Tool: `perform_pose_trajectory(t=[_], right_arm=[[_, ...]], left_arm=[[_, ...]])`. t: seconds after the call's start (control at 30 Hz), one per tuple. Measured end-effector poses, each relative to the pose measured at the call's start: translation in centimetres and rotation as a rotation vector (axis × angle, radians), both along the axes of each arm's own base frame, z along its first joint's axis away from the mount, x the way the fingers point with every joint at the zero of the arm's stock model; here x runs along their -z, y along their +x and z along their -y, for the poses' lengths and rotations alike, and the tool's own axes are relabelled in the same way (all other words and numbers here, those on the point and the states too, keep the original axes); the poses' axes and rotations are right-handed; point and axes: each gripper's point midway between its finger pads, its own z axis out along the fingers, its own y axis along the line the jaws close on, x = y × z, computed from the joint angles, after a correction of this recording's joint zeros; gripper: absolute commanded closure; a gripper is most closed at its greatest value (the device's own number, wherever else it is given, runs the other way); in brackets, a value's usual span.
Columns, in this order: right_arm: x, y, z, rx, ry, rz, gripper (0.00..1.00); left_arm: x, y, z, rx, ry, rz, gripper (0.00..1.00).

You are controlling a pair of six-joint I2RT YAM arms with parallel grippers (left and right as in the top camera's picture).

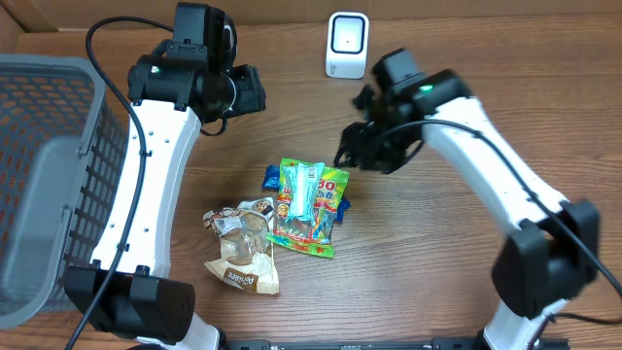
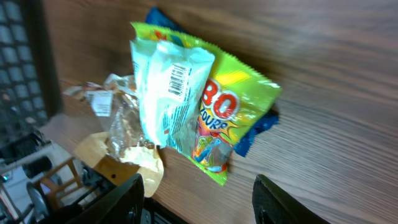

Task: Scan the item barcode
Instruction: 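Grasp the pale green packet from the pile with the right gripper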

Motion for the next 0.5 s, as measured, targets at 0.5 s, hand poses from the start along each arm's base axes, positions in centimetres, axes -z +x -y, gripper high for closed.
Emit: perform_pose_trajectory(t=[0.5], right_arm=[[4.6,-2.3,-6.7,-0.061,-0.067,-0.013,0.42]], left_arm=[[-0.5,1.4,-4.2,-0.068,0.130,0.056,0.55]])
